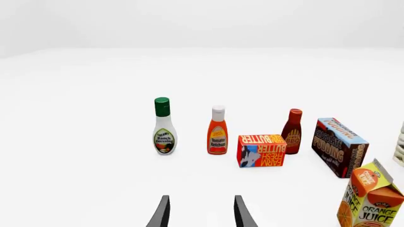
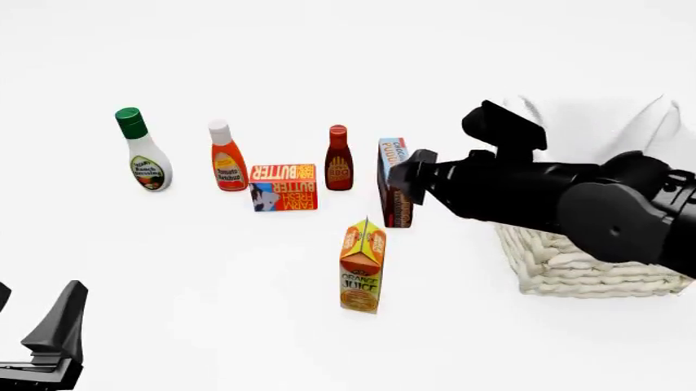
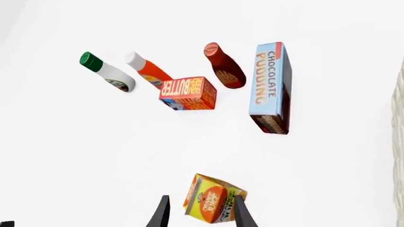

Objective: Pick the orange juice and place it in the basket.

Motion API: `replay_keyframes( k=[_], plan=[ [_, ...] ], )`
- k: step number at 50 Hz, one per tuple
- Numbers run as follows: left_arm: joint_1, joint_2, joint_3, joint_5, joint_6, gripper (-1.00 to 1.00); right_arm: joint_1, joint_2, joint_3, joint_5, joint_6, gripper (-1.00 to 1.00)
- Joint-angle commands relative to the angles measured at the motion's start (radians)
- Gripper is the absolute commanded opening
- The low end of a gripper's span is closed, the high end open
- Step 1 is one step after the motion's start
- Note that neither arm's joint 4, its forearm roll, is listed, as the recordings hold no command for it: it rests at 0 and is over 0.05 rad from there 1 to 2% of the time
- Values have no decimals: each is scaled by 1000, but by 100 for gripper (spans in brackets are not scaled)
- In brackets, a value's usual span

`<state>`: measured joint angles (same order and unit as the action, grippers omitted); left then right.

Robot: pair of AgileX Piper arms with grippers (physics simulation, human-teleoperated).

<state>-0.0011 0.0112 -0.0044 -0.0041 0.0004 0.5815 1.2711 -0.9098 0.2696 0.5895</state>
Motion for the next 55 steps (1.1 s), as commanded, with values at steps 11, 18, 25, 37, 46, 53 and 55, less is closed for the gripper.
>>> replay_keyframes(
  k=[11, 18, 25, 37, 46, 53, 55],
  plan=[
    [0, 0, 0, 0, 0, 100, 19, 71, 49, -77, 80, 100],
    [0, 0, 0, 0, 0, 100, 83, 148, 85, -162, 147, 100],
    [0, 0, 0, 0, 0, 100, 97, 152, 87, -168, 159, 100],
    [0, 0, 0, 0, 0, 100, 116, 180, 92, -195, 177, 100],
    [0, 0, 0, 0, 0, 100, 103, 190, 93, -197, 174, 100],
    [0, 0, 0, 0, 0, 100, 94, 190, 93, -195, 172, 100],
    [0, 0, 0, 0, 0, 100, 94, 191, 97, -198, 174, 100]
  ],
)
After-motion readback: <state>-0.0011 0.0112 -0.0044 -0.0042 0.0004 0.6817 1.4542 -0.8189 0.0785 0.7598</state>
